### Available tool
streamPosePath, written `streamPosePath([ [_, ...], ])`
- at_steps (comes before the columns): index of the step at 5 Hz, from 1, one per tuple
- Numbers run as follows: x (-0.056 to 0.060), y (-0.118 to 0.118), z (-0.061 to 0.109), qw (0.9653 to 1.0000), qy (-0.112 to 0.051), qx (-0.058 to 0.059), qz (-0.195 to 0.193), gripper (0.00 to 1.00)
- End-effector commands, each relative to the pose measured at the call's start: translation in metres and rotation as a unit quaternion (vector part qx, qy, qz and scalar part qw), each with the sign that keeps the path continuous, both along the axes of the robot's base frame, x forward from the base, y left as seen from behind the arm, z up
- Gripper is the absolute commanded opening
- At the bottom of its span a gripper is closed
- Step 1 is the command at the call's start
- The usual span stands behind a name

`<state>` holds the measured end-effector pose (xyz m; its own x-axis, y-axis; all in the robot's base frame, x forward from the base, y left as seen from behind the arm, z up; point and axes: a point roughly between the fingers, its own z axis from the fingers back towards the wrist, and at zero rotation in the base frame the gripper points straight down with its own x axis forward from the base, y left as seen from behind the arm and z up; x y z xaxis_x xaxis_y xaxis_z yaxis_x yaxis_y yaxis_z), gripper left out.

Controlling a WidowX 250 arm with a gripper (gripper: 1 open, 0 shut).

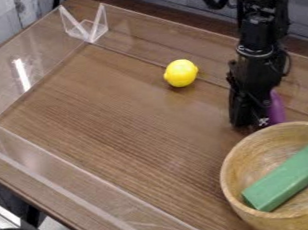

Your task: Put the purple eggplant in the brown bowl

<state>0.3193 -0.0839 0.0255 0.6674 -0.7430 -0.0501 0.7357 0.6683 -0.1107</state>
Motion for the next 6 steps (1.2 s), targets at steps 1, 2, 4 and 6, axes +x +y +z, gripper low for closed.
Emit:
streamPosePath([
  [1, 0.0093, -0.0027, 0.0236, 0.9994, -0.034, -0.007, 0.007, 0.0],
  [2, 0.0081, -0.0014, 0.0256, 0.9993, -0.033, -0.006, 0.015, 0.0],
  [4, 0.0058, 0.0, 0.0288, 0.9992, -0.031, -0.004, 0.027, 0.0],
  [6, 0.0038, 0.0004, 0.0314, 0.999, -0.029, -0.003, 0.034, 0.0],
])
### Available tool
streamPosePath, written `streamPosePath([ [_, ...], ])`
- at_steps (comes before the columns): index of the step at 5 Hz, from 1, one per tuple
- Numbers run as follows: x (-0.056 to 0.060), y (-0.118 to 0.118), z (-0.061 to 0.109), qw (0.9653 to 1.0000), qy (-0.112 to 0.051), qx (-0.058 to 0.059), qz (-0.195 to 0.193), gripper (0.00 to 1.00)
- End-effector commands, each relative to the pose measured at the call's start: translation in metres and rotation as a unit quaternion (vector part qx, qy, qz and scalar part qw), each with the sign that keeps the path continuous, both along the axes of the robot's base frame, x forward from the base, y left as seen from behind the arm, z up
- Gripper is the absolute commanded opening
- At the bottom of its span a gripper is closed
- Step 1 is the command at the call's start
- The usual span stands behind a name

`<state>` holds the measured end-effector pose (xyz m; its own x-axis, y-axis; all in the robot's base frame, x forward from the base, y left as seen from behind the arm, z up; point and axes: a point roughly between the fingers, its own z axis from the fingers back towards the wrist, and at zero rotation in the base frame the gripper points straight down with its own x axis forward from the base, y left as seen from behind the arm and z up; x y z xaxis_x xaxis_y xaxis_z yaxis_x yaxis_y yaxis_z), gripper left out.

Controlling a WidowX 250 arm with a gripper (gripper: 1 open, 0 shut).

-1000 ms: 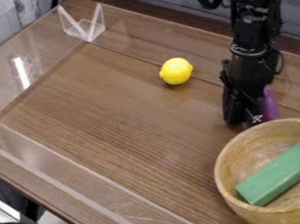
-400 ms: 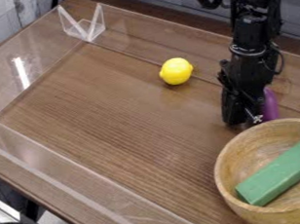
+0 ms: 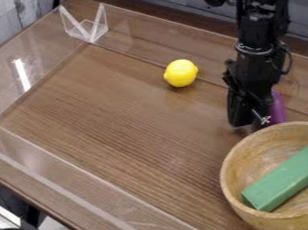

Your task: Put the purple eggplant in the brown bowl

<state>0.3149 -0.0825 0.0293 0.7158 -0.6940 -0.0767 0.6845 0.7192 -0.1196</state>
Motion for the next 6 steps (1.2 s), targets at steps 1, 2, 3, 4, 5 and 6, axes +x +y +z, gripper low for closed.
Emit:
streamPosePath([
  [1, 0.005, -0.001, 0.031, 0.9989, -0.042, -0.008, 0.018, 0.0],
  [2, 0.003, 0.0, 0.033, 0.9985, -0.042, -0.009, 0.033, 0.0],
  [3, 0.0, -0.001, 0.036, 0.9979, -0.044, -0.009, 0.047, 0.0],
  [4, -0.002, -0.001, 0.038, 0.9972, -0.045, -0.01, 0.058, 0.0],
  [5, -0.004, -0.001, 0.039, 0.9965, -0.046, -0.011, 0.069, 0.0],
  [6, -0.007, -0.002, 0.039, 0.9958, -0.047, -0.013, 0.078, 0.0],
])
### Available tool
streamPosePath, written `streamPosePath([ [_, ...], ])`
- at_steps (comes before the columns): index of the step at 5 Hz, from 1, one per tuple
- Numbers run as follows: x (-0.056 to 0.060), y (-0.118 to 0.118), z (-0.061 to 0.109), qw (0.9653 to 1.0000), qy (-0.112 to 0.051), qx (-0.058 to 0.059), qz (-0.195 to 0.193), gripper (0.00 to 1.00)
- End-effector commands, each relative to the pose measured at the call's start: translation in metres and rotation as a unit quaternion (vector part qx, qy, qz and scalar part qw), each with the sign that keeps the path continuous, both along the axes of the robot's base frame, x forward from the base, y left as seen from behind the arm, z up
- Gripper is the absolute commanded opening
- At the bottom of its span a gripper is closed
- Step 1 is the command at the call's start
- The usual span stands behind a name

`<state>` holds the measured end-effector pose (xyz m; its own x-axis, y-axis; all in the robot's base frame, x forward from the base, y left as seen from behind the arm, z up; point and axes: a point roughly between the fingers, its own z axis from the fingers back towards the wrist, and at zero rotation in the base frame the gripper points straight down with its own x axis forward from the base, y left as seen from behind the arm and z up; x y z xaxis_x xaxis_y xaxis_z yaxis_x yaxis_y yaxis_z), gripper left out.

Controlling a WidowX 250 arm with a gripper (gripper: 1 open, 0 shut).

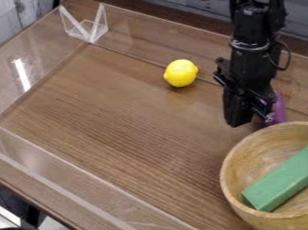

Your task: Put the purple eggplant in the brown bowl

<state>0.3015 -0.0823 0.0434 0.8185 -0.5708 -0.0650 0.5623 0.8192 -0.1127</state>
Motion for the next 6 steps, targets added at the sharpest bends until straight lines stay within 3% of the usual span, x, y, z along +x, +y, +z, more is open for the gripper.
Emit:
streamPosePath([
  [1, 0.005, -0.0029, 0.0257, 0.9991, -0.041, -0.011, 0.006, 0.0],
  [6, -0.0027, -0.0048, 0.027, 0.9979, -0.041, -0.02, 0.046, 0.0],
])
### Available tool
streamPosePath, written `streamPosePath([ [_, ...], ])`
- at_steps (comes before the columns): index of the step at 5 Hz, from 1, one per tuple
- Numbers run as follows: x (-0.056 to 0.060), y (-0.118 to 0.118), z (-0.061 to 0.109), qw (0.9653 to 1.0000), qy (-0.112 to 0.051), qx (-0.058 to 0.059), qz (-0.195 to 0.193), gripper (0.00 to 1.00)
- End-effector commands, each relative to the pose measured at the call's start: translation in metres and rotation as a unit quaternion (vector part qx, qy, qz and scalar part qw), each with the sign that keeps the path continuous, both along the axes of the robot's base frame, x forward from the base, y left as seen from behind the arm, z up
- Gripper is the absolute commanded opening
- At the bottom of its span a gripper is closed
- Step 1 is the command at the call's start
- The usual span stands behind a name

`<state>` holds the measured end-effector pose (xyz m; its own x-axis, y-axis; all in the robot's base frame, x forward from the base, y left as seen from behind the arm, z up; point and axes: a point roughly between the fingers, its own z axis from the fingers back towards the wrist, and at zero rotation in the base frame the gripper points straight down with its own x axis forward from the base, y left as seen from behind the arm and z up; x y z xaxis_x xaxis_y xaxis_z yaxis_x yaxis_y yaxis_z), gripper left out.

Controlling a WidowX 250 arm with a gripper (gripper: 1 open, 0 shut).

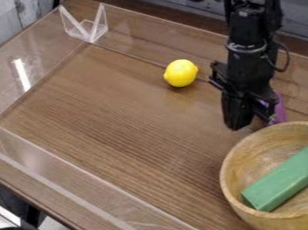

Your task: Put the purple eggplant in the brown bowl

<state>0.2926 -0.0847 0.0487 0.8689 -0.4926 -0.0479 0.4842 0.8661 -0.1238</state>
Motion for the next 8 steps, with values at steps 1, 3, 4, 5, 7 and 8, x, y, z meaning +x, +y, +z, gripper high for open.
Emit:
streamPosePath([
  [1, 0.0047, -0.0035, 0.0208, 0.9993, -0.036, -0.011, 0.006, 0.0],
  [3, 0.0024, -0.0041, 0.0208, 0.9991, -0.035, -0.014, 0.018, 0.0],
  [4, 0.0015, -0.0045, 0.0209, 0.999, -0.034, -0.016, 0.024, 0.0],
  [5, 0.0005, -0.0049, 0.0209, 0.9988, -0.034, -0.017, 0.03, 0.0],
  [7, -0.0013, -0.0053, 0.0214, 0.9984, -0.033, -0.02, 0.041, 1.0],
  [8, -0.0025, -0.0057, 0.0223, 0.9982, -0.033, -0.021, 0.046, 1.0],
])
